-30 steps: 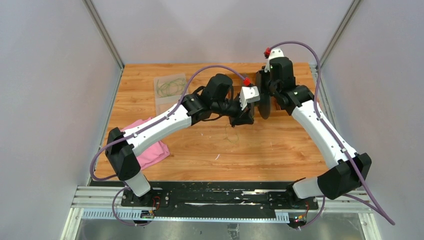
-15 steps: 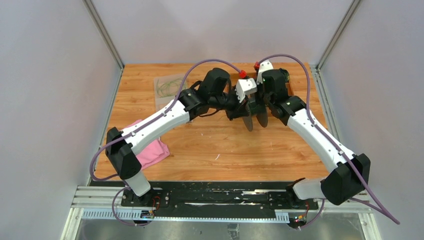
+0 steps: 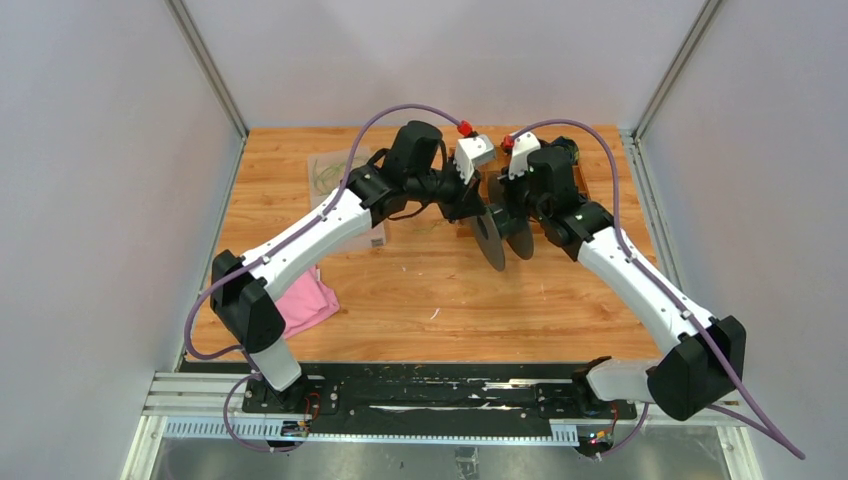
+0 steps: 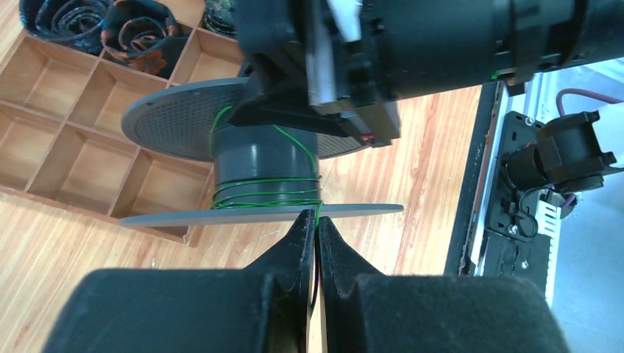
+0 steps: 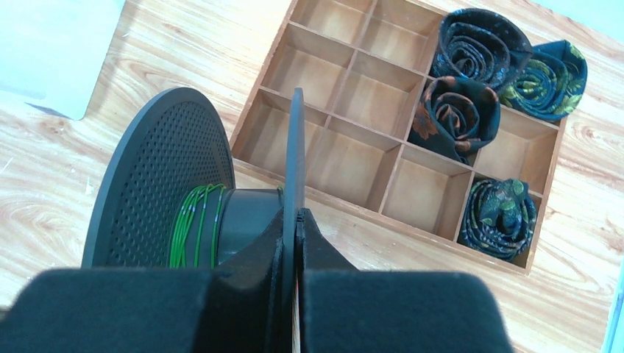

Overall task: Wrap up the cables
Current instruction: Wrap the cable around the cable reel.

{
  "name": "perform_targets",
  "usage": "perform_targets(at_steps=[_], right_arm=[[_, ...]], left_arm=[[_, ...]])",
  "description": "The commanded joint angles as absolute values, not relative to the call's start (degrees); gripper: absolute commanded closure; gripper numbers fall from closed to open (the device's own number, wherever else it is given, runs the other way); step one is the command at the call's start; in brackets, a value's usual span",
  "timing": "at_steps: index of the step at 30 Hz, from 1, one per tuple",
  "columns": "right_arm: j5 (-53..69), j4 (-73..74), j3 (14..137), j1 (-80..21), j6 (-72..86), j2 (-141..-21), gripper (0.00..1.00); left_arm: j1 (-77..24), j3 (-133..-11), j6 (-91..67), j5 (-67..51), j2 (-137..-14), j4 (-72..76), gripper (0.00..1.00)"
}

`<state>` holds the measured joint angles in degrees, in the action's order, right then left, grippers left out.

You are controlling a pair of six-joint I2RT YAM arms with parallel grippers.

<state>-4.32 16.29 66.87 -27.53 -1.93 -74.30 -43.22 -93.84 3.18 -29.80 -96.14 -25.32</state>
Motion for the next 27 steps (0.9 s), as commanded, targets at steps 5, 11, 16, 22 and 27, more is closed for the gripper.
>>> perform_targets(at_steps=[5, 11, 16, 22, 27], right_arm=[[0.7, 12.5, 65.0, -28.3, -6.6, -71.4, 0.99], [3.2, 12.3, 64.3, -28.3, -9.2, -70.6, 0.99], [4.8, 12.5, 63.9, -28.2, -10.7, -69.3, 0.99], [6.4, 13.2, 64.4, -27.7, -10.9, -68.7, 0.99], [9.4, 14.0, 65.3, -26.8, -10.6, -68.5, 0.99]], left_arm=[[-39.8, -96.1, 4.4, -30.7, -96.1, -22.7, 0.92], [-37.9, -95.4, 6.7, -30.3, -96.4, -24.0, 0.92], [-36.3, -93.9, 7.9, -30.2, -95.8, -24.1, 0.92], [-34.6, -91.5, 9.4, -30.1, -95.1, -24.5, 0.92], [-33.1, -89.5, 9.8, -30.0, -94.7, -23.8, 0.93]])
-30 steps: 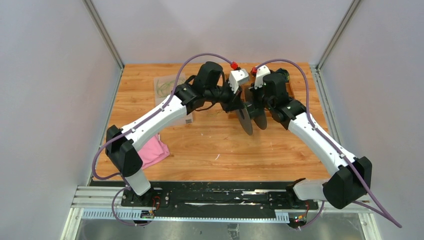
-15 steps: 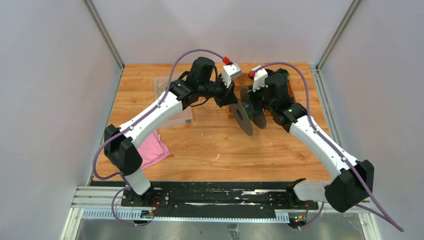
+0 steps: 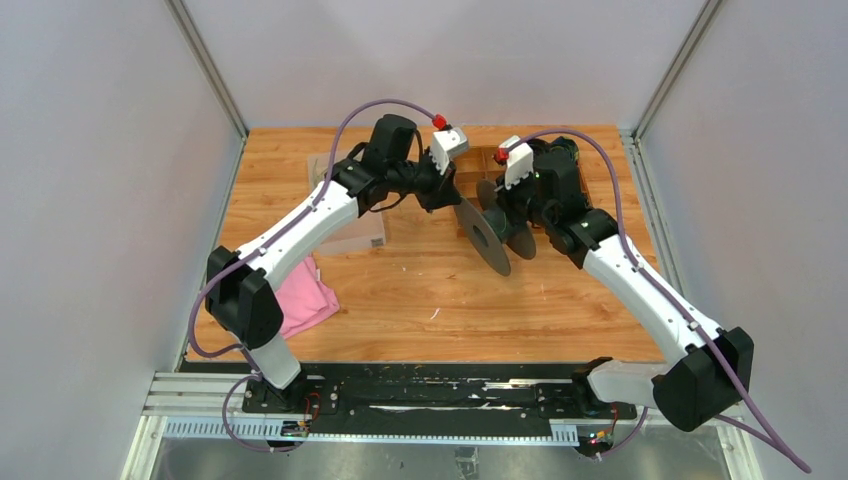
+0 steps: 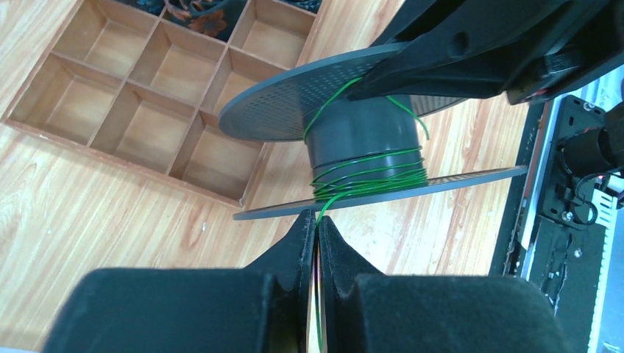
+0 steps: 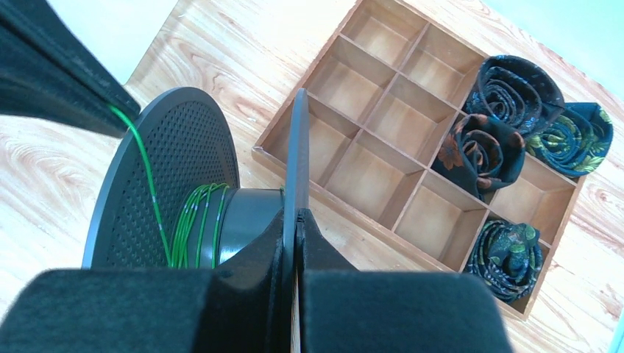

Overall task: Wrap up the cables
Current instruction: Wrap the cable around the cable reel.

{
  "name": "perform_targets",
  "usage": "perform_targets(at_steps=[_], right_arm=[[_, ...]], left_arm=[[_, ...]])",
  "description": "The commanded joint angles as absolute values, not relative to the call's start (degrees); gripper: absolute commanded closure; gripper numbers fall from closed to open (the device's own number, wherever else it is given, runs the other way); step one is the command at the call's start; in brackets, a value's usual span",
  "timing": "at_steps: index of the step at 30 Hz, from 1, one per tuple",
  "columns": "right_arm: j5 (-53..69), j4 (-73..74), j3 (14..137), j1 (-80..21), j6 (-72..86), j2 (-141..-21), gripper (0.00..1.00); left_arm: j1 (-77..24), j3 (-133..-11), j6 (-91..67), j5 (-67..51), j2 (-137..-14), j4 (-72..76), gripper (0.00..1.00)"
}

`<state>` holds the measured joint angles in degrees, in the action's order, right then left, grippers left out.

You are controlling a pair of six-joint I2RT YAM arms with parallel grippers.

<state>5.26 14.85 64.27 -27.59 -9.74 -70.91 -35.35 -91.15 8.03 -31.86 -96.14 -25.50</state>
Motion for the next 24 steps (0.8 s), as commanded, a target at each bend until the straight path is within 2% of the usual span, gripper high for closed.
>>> perform_targets(at_steps=[1, 24], right_arm=[[9.9, 14.1, 65.4, -26.7, -10.6, -68.4, 0.99], [14.3, 16.6, 70.8, -23.7, -9.6, -68.0, 0.99]], left_arm=[[-32.7, -89.2, 9.8, -29.9, -94.7, -23.6, 0.93], [-27.4, -82.2, 10.0, -31.6, -95.1, -20.2, 0.92]])
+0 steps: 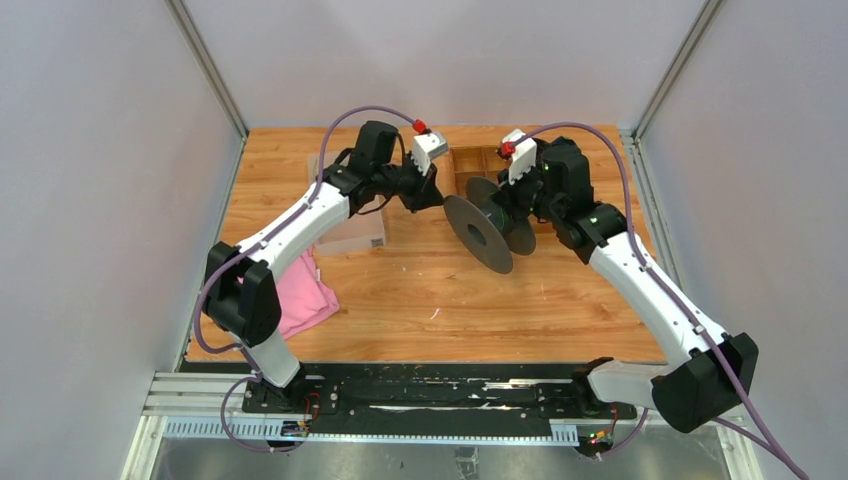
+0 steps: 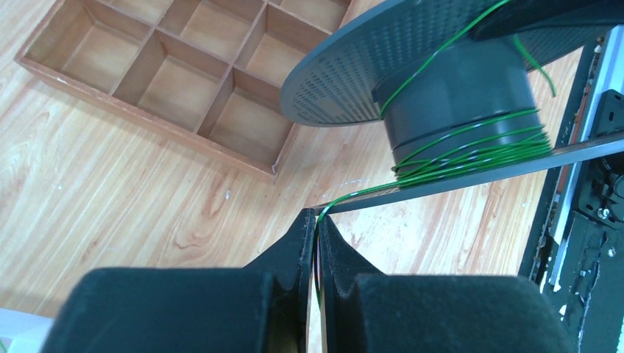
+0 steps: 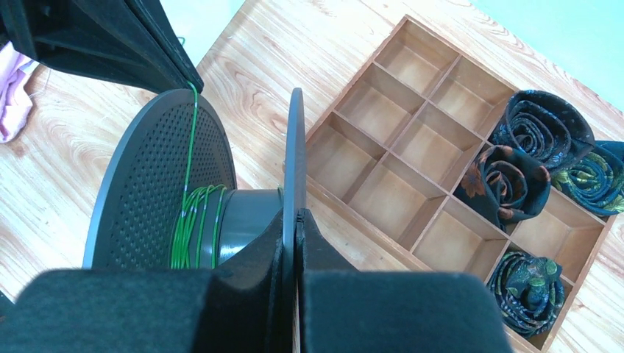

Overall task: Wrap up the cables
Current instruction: Wrap the cable around the cable reel.

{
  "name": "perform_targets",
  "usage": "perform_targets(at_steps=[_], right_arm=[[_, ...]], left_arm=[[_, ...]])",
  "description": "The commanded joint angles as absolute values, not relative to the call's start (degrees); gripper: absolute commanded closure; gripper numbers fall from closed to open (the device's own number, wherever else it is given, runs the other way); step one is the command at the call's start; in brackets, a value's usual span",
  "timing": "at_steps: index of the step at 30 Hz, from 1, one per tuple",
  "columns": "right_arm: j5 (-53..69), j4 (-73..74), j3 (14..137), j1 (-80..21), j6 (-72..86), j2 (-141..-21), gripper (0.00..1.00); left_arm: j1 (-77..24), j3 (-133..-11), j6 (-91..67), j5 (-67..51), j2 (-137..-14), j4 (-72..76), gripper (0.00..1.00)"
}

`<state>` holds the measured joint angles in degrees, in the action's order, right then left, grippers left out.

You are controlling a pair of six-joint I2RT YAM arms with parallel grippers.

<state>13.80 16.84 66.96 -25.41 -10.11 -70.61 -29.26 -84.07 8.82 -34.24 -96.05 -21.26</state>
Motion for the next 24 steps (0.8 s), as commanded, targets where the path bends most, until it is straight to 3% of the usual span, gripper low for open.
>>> perform_targets(at_steps=[1, 11, 24], right_arm=[[14.4, 16.6, 71.0, -23.5, -9.4, -68.0, 0.99], [15.0, 16.9, 72.8, -22.2, -8.5, -68.4, 1.0], [18.5, 17.1, 74.2, -20.8, -6.0, -68.8, 0.99]], left_arm=[[-27.3, -81.9, 10.1, -31.6, -95.2, -20.2, 0.92], [-26.6, -78.5, 11.8, -31.7, -94.4, -18.4, 0.88], [-26.5, -77.9, 10.9, -32.9, -94.8, -15.8, 0.9]])
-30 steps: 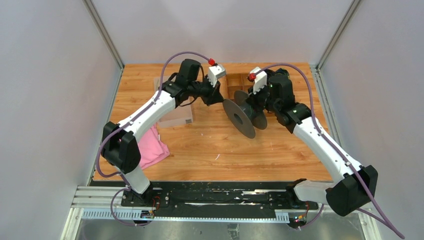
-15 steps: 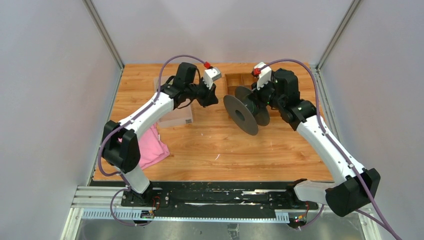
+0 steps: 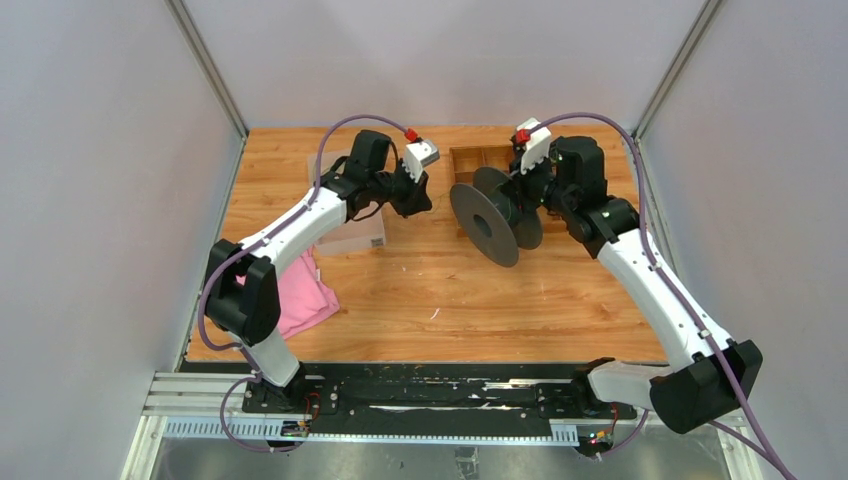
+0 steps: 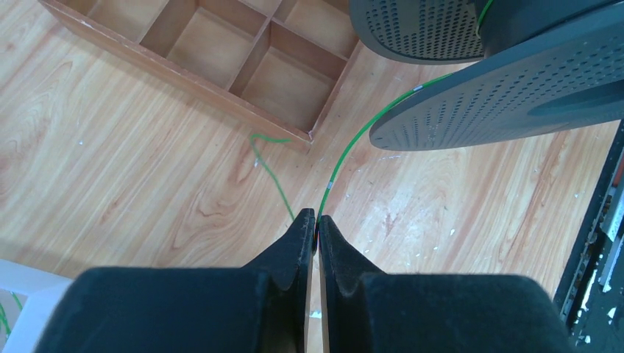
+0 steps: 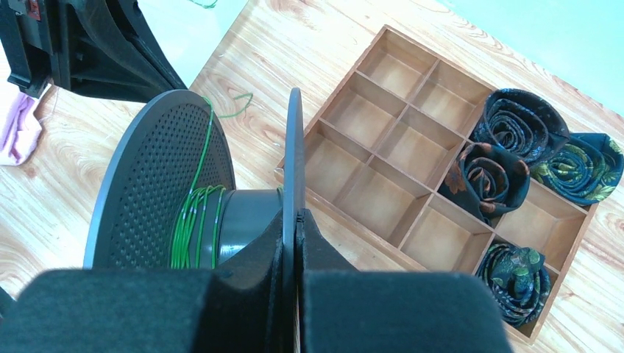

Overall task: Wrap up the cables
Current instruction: Wrap the cable around the cable reel.

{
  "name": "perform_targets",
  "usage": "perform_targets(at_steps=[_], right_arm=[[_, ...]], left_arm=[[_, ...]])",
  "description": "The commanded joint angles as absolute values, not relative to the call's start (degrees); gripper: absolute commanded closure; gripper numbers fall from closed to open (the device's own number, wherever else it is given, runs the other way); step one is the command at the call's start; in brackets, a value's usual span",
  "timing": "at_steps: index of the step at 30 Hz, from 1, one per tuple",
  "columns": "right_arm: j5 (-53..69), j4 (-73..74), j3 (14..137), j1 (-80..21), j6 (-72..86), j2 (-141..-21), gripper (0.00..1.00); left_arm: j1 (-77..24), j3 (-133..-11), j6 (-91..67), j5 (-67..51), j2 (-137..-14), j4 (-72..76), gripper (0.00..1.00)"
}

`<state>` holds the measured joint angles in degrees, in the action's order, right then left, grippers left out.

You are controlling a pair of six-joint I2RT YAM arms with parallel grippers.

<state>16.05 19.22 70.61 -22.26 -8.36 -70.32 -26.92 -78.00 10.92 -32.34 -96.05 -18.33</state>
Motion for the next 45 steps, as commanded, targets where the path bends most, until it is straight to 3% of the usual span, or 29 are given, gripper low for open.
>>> perform_targets(at_steps=[1, 14, 35, 41, 45], right_arm=[[19.1, 17.2, 74.6, -20.5, -5.5, -68.8, 0.99], [24.3, 17.9, 78.4, -18.2, 1.9, -70.2, 0.99], [13.7, 26.0, 91.0, -17.0, 16.6, -76.9, 0.99], [14.5, 26.0, 89.8, -17.0, 13.1, -75.9, 0.99], [18.3, 25.7, 88.8, -17.0, 10.2, -75.0, 0.99]], left_arm=[[-26.5, -77.7, 10.7, -33.1, -95.0, -15.3, 0.9], [-26.5, -74.9, 5.6, -30.7, -95.1, -5.0, 0.89], [-27.2, -68.4, -3.8, -30.7, -94.8, 8.4, 0.88], [-26.5, -63.8, 3.1, -29.3, -89.6, 7.6, 0.81], [-25.4, -63.5, 11.9, -29.2, -86.6, 2.4, 0.71]])
